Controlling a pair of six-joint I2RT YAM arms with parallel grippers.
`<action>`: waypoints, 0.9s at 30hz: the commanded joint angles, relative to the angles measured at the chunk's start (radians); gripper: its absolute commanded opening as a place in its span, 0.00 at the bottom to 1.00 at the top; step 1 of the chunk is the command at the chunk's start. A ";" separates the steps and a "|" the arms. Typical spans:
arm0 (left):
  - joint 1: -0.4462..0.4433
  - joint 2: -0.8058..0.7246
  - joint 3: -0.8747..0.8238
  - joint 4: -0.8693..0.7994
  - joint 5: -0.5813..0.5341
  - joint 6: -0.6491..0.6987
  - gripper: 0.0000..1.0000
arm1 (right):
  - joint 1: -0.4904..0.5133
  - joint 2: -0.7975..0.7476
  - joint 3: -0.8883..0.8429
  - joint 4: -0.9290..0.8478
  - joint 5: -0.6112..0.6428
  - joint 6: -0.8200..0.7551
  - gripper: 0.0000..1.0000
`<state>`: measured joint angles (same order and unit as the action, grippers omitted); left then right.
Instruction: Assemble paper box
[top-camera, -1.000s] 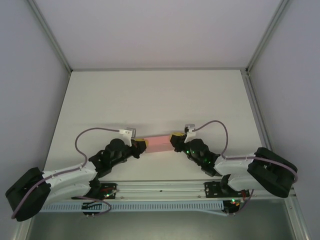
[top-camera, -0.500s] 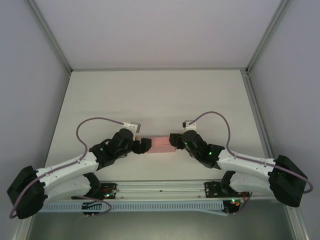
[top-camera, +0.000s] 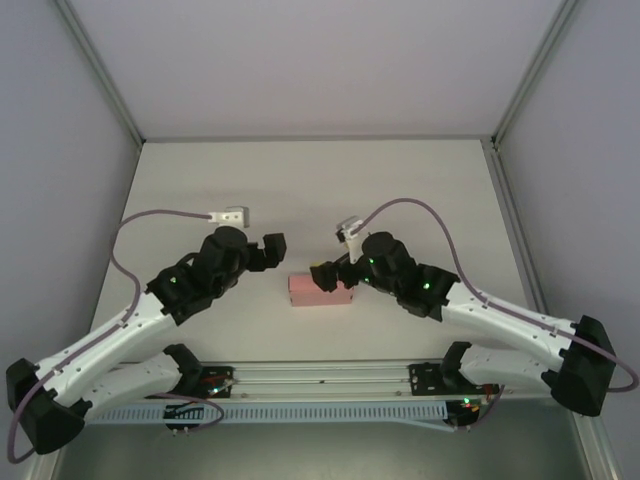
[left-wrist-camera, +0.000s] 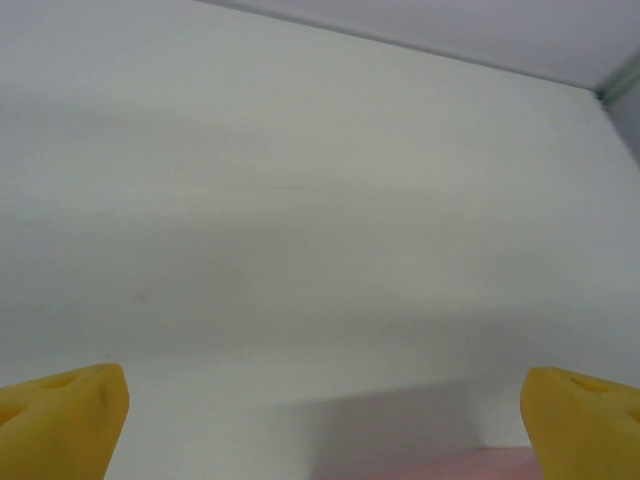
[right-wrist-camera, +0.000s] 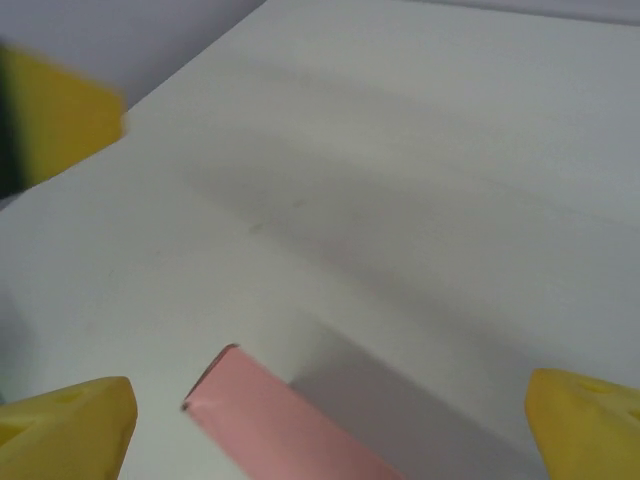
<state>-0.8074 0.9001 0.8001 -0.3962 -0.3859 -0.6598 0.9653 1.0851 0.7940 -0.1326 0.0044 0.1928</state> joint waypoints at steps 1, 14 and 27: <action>0.058 -0.031 0.019 -0.094 -0.058 -0.017 1.00 | -0.003 0.073 0.097 -0.257 -0.312 -0.415 1.00; 0.266 -0.069 -0.008 -0.102 0.084 0.066 1.00 | -0.001 0.525 0.480 -0.710 -0.178 -0.853 1.00; 0.314 -0.069 -0.032 -0.095 0.110 0.098 1.00 | 0.000 0.768 0.566 -0.720 -0.079 -0.882 0.97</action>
<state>-0.5026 0.8364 0.7815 -0.4881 -0.2878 -0.5907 0.9665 1.8404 1.3327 -0.8177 -0.0959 -0.6601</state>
